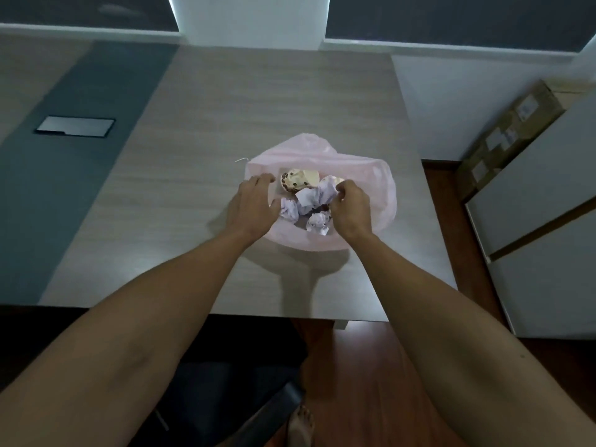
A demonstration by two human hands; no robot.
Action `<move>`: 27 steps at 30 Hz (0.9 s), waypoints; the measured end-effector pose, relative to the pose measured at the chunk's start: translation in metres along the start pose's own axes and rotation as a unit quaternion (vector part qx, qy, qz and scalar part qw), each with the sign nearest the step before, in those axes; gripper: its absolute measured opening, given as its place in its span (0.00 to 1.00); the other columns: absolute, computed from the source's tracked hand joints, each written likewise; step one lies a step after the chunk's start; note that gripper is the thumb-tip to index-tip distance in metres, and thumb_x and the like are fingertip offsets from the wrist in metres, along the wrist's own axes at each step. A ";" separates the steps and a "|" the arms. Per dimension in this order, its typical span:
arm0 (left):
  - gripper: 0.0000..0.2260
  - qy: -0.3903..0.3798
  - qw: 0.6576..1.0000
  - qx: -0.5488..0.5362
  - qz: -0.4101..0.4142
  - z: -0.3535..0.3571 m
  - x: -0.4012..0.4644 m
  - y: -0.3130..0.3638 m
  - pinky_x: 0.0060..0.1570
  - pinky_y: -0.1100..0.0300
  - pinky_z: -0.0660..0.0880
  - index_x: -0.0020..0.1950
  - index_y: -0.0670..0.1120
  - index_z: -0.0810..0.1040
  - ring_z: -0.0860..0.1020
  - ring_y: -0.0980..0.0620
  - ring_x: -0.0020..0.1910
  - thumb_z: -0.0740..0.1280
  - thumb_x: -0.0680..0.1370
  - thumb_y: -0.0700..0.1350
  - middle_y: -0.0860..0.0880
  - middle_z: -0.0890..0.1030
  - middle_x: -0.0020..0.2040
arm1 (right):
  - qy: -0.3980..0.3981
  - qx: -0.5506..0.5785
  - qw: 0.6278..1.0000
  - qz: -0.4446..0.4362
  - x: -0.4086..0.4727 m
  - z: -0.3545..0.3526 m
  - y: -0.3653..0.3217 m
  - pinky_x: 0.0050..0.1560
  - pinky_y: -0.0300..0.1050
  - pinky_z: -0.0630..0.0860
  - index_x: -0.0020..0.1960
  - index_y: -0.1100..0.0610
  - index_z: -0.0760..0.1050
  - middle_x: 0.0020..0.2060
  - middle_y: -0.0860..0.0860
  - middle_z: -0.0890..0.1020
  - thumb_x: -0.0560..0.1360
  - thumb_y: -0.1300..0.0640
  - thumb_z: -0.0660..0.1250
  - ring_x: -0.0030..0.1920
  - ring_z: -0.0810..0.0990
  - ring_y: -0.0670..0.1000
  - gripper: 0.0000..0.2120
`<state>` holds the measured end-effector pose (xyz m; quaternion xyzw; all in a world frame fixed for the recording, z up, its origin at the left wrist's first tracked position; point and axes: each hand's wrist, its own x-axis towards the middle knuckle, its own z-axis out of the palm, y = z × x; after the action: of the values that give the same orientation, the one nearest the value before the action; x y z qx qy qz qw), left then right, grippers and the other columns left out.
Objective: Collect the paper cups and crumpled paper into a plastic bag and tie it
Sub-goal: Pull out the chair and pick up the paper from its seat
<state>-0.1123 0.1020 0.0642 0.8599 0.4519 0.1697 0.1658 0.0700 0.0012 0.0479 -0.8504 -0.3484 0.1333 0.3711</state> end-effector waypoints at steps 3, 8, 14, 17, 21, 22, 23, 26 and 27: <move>0.16 0.015 1.000 0.017 0.001 -0.019 -0.009 -0.014 0.54 0.47 0.76 0.66 0.46 0.74 0.76 0.41 0.61 0.67 0.79 0.48 0.45 0.79 0.60 | -0.012 0.003 1.000 -0.009 -0.009 0.002 -0.016 0.48 0.47 0.75 0.54 0.61 0.78 0.49 0.57 0.82 0.75 0.67 0.60 0.49 0.79 0.58 0.11; 0.13 0.025 0.999 0.015 -0.017 -0.059 -0.035 -0.040 0.53 0.48 0.77 0.62 0.47 0.76 0.78 0.41 0.56 0.66 0.79 0.48 0.46 0.80 0.56 | -0.029 -0.019 0.999 -0.042 -0.041 0.008 -0.054 0.52 0.50 0.76 0.58 0.60 0.79 0.54 0.56 0.83 0.76 0.63 0.62 0.55 0.79 0.58 0.12; 0.14 0.024 1.000 0.012 -0.014 -0.111 -0.098 -0.094 0.50 0.49 0.78 0.63 0.47 0.76 0.79 0.43 0.53 0.66 0.79 0.49 0.47 0.81 0.53 | -0.046 -0.034 0.997 -0.058 -0.122 0.029 -0.096 0.54 0.53 0.78 0.60 0.56 0.78 0.55 0.55 0.83 0.77 0.59 0.61 0.55 0.80 0.59 0.13; 0.14 0.010 1.000 0.021 0.002 -0.141 -0.137 -0.128 0.50 0.50 0.77 0.65 0.47 0.76 0.79 0.44 0.53 0.65 0.80 0.49 0.47 0.81 0.53 | -0.056 -0.065 0.994 -0.062 -0.177 0.043 -0.117 0.55 0.54 0.77 0.62 0.54 0.77 0.56 0.56 0.82 0.78 0.57 0.61 0.56 0.80 0.60 0.14; 0.15 -0.011 0.999 0.036 0.025 -0.182 -0.192 -0.180 0.52 0.49 0.76 0.66 0.48 0.75 0.79 0.44 0.55 0.65 0.80 0.49 0.47 0.80 0.56 | -0.035 -0.090 0.993 -0.070 -0.252 0.062 -0.143 0.58 0.52 0.76 0.64 0.57 0.77 0.56 0.56 0.83 0.79 0.56 0.62 0.57 0.80 0.59 0.15; 0.16 -0.015 0.999 0.040 0.026 -0.191 -0.206 -0.193 0.52 0.49 0.77 0.67 0.48 0.75 0.79 0.44 0.55 0.65 0.80 0.49 0.47 0.81 0.56 | -0.029 -0.089 0.993 -0.071 -0.271 0.068 -0.149 0.58 0.52 0.76 0.64 0.57 0.77 0.56 0.56 0.83 0.78 0.56 0.63 0.57 0.80 0.59 0.15; 0.16 -0.019 0.999 0.042 0.026 -0.200 -0.220 -0.206 0.52 0.49 0.77 0.67 0.48 0.75 0.79 0.43 0.55 0.65 0.80 0.49 0.46 0.81 0.56 | -0.025 -0.086 0.993 -0.075 -0.290 0.073 -0.155 0.58 0.53 0.77 0.63 0.57 0.78 0.56 0.57 0.83 0.78 0.56 0.63 0.57 0.80 0.59 0.15; 0.17 -0.036 0.998 0.050 0.025 -0.227 -0.258 -0.244 0.53 0.47 0.78 0.68 0.48 0.74 0.79 0.42 0.56 0.65 0.80 0.50 0.45 0.80 0.58 | -0.034 -0.077 0.994 -0.071 -0.345 0.087 -0.176 0.56 0.54 0.77 0.62 0.54 0.77 0.53 0.53 0.83 0.77 0.53 0.65 0.55 0.80 0.57 0.14; 0.17 -0.041 0.997 0.057 0.024 -0.235 -0.269 -0.255 0.54 0.47 0.78 0.68 0.47 0.74 0.79 0.42 0.57 0.65 0.80 0.50 0.44 0.80 0.59 | -0.043 -0.074 0.994 -0.070 -0.361 0.091 -0.183 0.56 0.53 0.77 0.62 0.53 0.77 0.53 0.51 0.83 0.77 0.51 0.65 0.55 0.80 0.56 0.14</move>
<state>-0.5432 0.0451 0.1225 0.8848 0.4327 0.1125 0.1310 -0.3252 -0.1113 0.1058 -0.8425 -0.4314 0.1177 0.3005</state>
